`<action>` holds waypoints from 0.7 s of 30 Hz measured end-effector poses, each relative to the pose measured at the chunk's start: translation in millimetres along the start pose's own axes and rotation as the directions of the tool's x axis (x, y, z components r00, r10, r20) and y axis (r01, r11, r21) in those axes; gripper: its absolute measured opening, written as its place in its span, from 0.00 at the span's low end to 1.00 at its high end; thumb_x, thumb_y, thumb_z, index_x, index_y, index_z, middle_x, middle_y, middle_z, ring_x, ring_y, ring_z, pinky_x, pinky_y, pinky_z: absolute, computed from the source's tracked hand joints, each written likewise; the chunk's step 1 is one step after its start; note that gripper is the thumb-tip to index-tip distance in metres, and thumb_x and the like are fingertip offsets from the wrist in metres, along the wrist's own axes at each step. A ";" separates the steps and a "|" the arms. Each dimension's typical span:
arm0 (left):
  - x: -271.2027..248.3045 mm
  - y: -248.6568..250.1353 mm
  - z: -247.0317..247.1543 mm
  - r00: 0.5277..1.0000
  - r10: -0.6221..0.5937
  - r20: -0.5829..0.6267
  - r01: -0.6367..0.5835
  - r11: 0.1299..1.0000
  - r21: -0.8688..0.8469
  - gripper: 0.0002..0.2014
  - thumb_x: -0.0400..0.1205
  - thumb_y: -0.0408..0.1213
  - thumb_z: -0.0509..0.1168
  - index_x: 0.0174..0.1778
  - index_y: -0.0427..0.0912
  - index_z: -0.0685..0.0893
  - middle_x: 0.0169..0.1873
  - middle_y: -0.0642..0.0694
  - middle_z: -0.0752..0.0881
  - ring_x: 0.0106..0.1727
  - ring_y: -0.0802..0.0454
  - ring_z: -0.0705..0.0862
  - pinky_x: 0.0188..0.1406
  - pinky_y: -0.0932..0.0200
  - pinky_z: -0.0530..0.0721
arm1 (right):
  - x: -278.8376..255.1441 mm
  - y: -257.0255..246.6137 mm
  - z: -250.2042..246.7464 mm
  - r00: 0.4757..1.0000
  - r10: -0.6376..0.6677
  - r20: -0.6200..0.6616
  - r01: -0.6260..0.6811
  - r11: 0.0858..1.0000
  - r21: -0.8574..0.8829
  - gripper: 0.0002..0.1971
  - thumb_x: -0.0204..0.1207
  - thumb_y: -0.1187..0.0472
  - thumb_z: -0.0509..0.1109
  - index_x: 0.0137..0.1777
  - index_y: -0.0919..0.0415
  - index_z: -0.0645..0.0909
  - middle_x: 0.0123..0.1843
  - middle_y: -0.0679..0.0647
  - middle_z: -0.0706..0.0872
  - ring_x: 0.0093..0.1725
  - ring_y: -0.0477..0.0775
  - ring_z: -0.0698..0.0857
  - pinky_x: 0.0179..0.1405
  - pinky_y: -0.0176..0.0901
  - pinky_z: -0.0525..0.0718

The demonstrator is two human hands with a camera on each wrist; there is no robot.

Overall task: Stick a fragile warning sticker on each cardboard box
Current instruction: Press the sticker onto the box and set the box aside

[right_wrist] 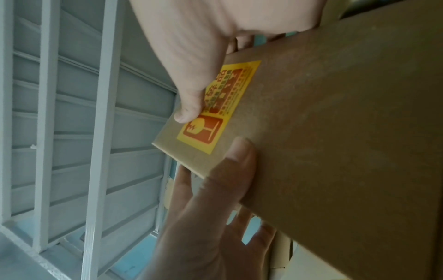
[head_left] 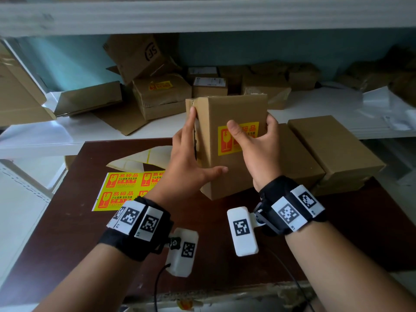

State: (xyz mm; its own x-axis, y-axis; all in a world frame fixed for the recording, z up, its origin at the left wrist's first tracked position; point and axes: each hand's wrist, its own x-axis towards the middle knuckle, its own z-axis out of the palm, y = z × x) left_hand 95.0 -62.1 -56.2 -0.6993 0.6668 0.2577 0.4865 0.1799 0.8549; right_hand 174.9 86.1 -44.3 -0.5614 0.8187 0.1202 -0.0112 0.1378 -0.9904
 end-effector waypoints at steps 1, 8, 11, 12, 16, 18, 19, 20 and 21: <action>0.3 0.2 -1.5 1.000 -0.001 0.004 0.001 1.000 0.001 0.66 0.67 0.42 0.84 0.86 0.63 0.39 0.76 0.60 0.57 0.79 0.63 0.59 0.81 0.51 0.65 | 0.9 -0.5 -0.7 1.000 0.007 -0.020 -0.007 1.000 0.006 0.56 0.61 0.33 0.81 0.86 0.53 0.59 0.81 0.50 0.73 0.77 0.49 0.74 0.77 0.55 0.76; 3.7 -1.4 -14.8 0.999 -0.045 0.022 0.046 0.995 -0.089 0.65 0.63 0.50 0.85 0.82 0.77 0.41 0.81 0.54 0.61 0.83 0.50 0.61 0.78 0.35 0.71 | 15.8 5.9 -7.6 0.997 -0.008 -0.075 0.014 0.998 0.069 0.39 0.67 0.32 0.78 0.73 0.56 0.82 0.66 0.49 0.89 0.66 0.46 0.86 0.68 0.51 0.85; 5.2 -1.9 -20.4 0.997 -0.067 0.037 0.071 0.990 -0.125 0.64 0.64 0.47 0.85 0.81 0.79 0.42 0.82 0.55 0.60 0.84 0.51 0.60 0.79 0.36 0.70 | 19.2 6.6 -10.4 0.995 -0.005 -0.103 0.019 0.991 0.135 0.21 0.81 0.51 0.73 0.71 0.59 0.83 0.64 0.49 0.89 0.63 0.42 0.87 0.69 0.46 0.84; 5.4 -2.5 -21.9 0.996 -0.072 0.045 0.078 0.987 -0.142 0.64 0.66 0.44 0.85 0.81 0.78 0.42 0.83 0.54 0.59 0.84 0.53 0.60 0.79 0.40 0.71 | 18.9 5.2 -10.7 0.994 -0.005 -0.112 0.021 0.989 0.143 0.18 0.83 0.53 0.71 0.69 0.59 0.85 0.63 0.49 0.90 0.62 0.42 0.87 0.68 0.46 0.84; 5.9 -3.6 -23.0 0.996 -0.077 0.035 0.082 0.979 -0.187 0.63 0.68 0.38 0.83 0.83 0.74 0.42 0.83 0.53 0.59 0.80 0.58 0.64 0.65 0.67 0.75 | 13.8 -1.5 -6.5 0.999 -0.033 -0.029 0.034 0.997 0.068 0.13 0.84 0.44 0.66 0.59 0.49 0.86 0.56 0.40 0.89 0.60 0.38 0.86 0.67 0.46 0.83; 5.8 -3.7 -21.3 0.997 -0.079 0.020 0.082 0.979 -0.188 0.64 0.66 0.41 0.85 0.83 0.75 0.42 0.84 0.52 0.59 0.82 0.56 0.63 0.73 0.55 0.75 | 6.6 -3.4 -3.0 0.995 -0.076 0.065 0.076 0.997 0.009 0.25 0.76 0.39 0.73 0.70 0.48 0.79 0.66 0.39 0.85 0.66 0.37 0.82 0.71 0.46 0.80; 5.7 -3.8 -21.1 0.997 -0.079 0.019 0.081 0.980 -0.182 0.64 0.65 0.44 0.85 0.82 0.76 0.43 0.84 0.52 0.59 0.83 0.54 0.62 0.77 0.46 0.74 | 3.4 -2.3 -1.5 0.991 -0.088 0.100 0.090 0.996 -0.020 0.36 0.72 0.38 0.77 0.77 0.49 0.72 0.72 0.41 0.82 0.70 0.39 0.80 0.72 0.46 0.79; 5.7 -3.9 -21.1 0.997 -0.080 0.020 0.082 0.981 -0.176 0.64 0.65 0.45 0.85 0.82 0.77 0.43 0.84 0.52 0.60 0.83 0.53 0.62 0.78 0.40 0.72 | 0.5 -0.9 0.0 0.988 -0.096 0.119 0.101 0.994 -0.036 0.44 0.68 0.39 0.80 0.82 0.49 0.66 0.76 0.43 0.78 0.73 0.41 0.78 0.73 0.46 0.77; 5.8 -4.2 -21.8 0.996 -0.081 0.022 0.084 0.981 -0.175 0.64 0.65 0.45 0.85 0.82 0.77 0.43 0.83 0.52 0.60 0.84 0.53 0.62 0.78 0.39 0.72 | -0.5 1.7 1.2 0.984 -0.113 0.135 0.119 0.992 -0.038 0.49 0.65 0.40 0.83 0.83 0.49 0.64 0.76 0.44 0.78 0.73 0.41 0.78 0.74 0.47 0.78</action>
State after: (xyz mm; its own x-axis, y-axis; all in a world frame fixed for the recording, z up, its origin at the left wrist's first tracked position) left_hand 77.6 -74.7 -48.5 -0.7250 0.6655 0.1773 0.3271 0.1061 0.9390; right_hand 174.1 85.3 -46.1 -0.6633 0.7151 0.2208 -0.0465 0.2551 -0.9658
